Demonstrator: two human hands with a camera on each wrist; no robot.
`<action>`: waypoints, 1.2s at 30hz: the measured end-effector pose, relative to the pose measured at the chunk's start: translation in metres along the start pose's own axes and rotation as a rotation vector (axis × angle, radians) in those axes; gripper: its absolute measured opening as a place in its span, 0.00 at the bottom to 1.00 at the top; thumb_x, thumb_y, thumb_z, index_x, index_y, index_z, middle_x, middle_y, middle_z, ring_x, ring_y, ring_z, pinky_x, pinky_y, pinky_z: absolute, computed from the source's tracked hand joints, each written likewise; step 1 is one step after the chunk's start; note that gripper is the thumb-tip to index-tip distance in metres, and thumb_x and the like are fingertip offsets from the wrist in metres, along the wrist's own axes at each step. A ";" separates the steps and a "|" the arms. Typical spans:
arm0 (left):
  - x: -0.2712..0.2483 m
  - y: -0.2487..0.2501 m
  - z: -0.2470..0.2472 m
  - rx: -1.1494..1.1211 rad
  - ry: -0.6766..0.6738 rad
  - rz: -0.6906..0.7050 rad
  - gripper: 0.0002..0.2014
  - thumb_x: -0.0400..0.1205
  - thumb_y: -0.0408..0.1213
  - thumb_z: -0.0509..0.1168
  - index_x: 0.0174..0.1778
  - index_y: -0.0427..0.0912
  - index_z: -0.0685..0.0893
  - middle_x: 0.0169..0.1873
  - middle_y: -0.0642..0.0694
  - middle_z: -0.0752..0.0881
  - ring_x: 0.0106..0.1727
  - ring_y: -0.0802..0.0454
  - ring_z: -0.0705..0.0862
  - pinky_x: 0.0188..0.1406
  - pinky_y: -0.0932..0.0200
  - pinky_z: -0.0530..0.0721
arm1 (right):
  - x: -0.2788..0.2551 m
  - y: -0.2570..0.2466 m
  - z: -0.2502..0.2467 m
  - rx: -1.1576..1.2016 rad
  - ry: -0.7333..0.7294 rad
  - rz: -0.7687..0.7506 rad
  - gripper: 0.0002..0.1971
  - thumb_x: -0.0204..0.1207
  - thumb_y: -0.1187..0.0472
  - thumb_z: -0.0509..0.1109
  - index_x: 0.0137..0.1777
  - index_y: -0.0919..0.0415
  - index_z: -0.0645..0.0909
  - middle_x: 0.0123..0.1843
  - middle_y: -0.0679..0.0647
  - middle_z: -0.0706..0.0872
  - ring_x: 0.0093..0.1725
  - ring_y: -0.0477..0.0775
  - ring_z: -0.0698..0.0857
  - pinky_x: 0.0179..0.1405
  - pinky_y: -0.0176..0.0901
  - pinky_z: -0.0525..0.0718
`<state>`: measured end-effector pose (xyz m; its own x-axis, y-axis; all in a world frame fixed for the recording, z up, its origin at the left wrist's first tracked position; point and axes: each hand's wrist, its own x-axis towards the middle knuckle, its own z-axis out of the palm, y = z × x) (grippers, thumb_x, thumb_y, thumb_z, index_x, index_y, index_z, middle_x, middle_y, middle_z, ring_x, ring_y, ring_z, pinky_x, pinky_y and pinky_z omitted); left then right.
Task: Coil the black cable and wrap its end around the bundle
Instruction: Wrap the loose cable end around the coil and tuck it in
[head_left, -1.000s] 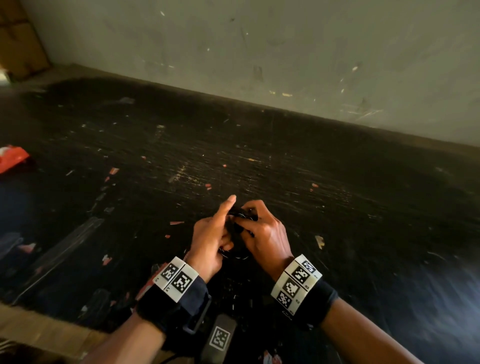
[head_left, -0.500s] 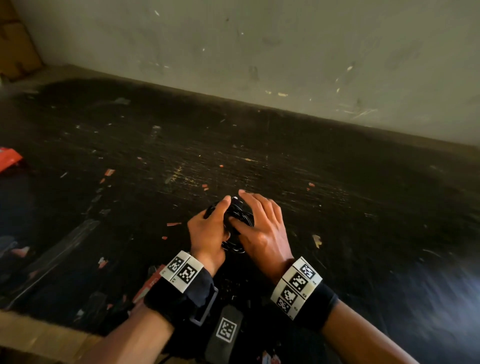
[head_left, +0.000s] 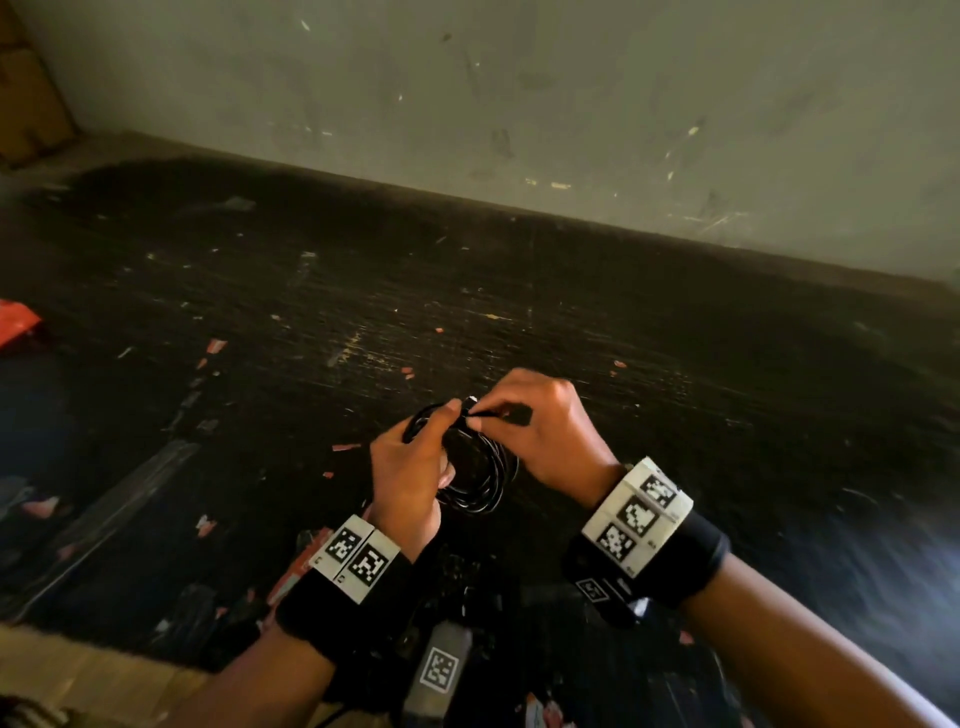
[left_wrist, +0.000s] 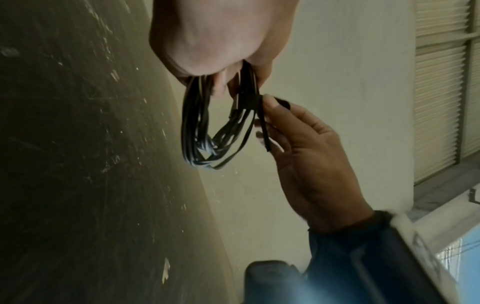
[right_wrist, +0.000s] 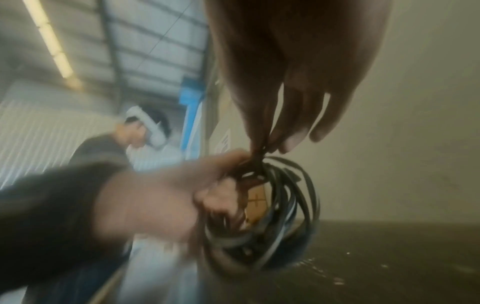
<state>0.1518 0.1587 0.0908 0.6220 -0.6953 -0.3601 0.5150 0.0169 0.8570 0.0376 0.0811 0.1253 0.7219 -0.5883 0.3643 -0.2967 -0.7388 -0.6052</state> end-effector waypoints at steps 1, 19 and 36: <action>0.000 0.001 -0.001 -0.014 -0.017 -0.006 0.07 0.76 0.35 0.72 0.35 0.39 0.82 0.12 0.52 0.70 0.13 0.60 0.65 0.15 0.65 0.63 | 0.002 0.000 -0.003 0.049 -0.003 0.053 0.06 0.70 0.61 0.77 0.47 0.58 0.89 0.47 0.51 0.87 0.47 0.43 0.85 0.50 0.37 0.84; -0.003 0.015 -0.011 -0.030 -0.247 0.172 0.04 0.76 0.32 0.70 0.42 0.43 0.90 0.15 0.52 0.72 0.14 0.60 0.65 0.15 0.65 0.59 | 0.000 -0.002 -0.004 0.721 0.048 0.485 0.07 0.66 0.65 0.80 0.44 0.64 0.89 0.44 0.59 0.92 0.47 0.54 0.90 0.53 0.46 0.87; -0.001 0.046 -0.012 0.122 -0.325 0.091 0.04 0.77 0.34 0.70 0.38 0.40 0.85 0.12 0.55 0.69 0.13 0.62 0.64 0.11 0.68 0.59 | -0.004 -0.006 -0.028 0.595 -0.106 0.381 0.14 0.70 0.68 0.76 0.54 0.56 0.87 0.41 0.54 0.89 0.43 0.47 0.86 0.53 0.39 0.84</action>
<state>0.1819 0.1695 0.1261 0.4318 -0.8876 -0.1606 0.3799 0.0174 0.9249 0.0187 0.0784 0.1473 0.7015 -0.7126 -0.0019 -0.1709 -0.1656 -0.9713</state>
